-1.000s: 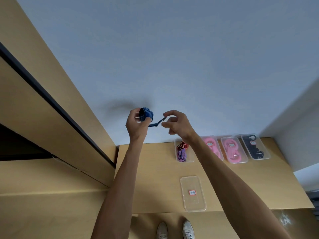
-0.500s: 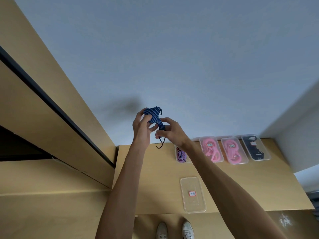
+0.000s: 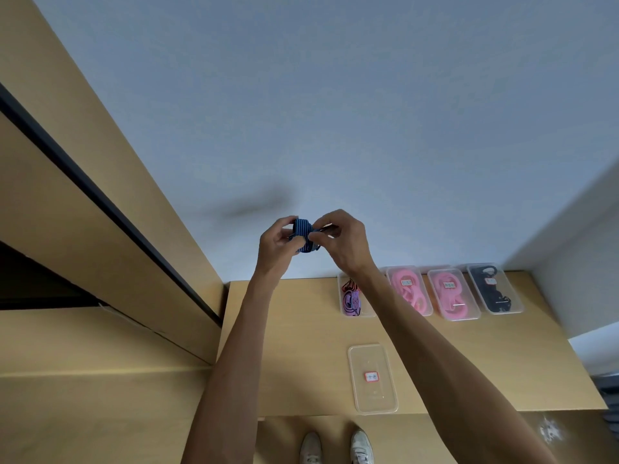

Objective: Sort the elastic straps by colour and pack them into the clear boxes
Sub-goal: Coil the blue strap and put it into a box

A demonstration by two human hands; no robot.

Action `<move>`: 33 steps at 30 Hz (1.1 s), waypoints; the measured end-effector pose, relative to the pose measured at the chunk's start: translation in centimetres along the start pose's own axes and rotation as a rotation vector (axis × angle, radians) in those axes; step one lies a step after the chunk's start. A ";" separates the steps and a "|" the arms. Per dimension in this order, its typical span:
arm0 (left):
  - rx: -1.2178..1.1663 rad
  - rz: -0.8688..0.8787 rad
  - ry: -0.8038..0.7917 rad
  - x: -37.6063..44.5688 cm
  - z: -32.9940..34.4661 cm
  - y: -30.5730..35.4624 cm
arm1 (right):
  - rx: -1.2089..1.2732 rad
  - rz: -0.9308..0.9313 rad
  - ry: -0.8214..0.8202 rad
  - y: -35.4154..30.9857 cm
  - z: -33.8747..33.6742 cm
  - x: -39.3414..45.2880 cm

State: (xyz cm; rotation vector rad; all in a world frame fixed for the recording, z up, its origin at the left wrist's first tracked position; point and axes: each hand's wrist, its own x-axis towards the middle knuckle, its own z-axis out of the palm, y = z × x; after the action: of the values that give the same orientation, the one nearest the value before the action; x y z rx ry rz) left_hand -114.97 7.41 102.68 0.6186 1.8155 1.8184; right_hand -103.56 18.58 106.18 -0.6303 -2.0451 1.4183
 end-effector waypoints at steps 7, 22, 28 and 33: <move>-0.240 -0.116 -0.176 -0.7 -0.4 0.4 | 0.375 0.199 -0.047 -0.4 -1.1 0.9; -0.429 -0.058 -0.117 -0.6 1.7 1.6 | 0.613 0.363 0.141 -1.2 -1.2 1.1; -0.616 -0.045 -0.166 -1.1 2.5 2.3 | 0.843 0.573 0.242 -2.1 -0.9 1.5; -0.456 -0.074 -0.182 -1.0 2.4 2.2 | 0.700 0.584 0.258 -1.7 -1.2 1.9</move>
State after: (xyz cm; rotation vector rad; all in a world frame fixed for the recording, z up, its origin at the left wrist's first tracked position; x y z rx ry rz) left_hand -112.69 8.63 104.89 0.5118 1.2313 1.9632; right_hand -104.20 20.10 108.50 -1.0593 -1.0734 2.0932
